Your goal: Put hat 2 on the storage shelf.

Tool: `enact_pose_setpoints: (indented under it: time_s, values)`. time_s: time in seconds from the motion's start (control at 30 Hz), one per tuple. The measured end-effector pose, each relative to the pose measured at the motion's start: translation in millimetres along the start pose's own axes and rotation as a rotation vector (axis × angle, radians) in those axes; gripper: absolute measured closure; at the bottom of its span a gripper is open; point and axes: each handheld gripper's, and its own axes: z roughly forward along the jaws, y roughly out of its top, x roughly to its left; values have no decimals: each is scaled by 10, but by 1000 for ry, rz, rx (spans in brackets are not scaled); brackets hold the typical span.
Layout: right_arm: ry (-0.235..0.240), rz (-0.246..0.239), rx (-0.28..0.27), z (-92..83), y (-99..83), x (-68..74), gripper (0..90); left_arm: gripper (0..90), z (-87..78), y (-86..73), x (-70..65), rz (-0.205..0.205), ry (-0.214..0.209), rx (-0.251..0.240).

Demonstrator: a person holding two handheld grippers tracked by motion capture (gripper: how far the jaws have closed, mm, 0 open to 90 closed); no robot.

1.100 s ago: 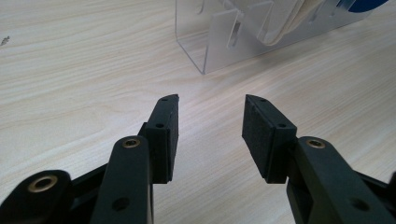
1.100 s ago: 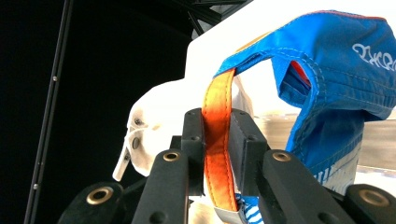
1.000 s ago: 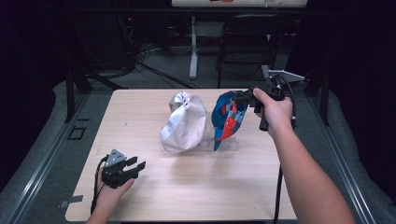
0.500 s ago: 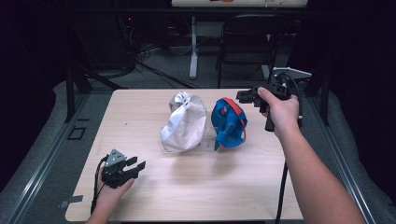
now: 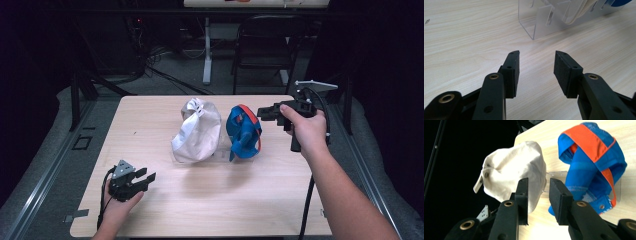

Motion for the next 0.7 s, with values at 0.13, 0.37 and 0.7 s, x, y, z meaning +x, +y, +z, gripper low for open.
enact_pose_setpoints:
  time_s: [0.13, 0.37, 0.7]
  values:
    - [-4, -25, 12, -48, -109, -53, 678, 563, 4, -1, 5, -1, -4, 5]
    - [-3, -64, -12, -113, -325, -159, 625, 562, 6, -1, 2, 0, -1, 10]
    - [-11, -160, -71, -85, -679, -396, 476, 558, 21, -7, -2, -2, 1, 9]
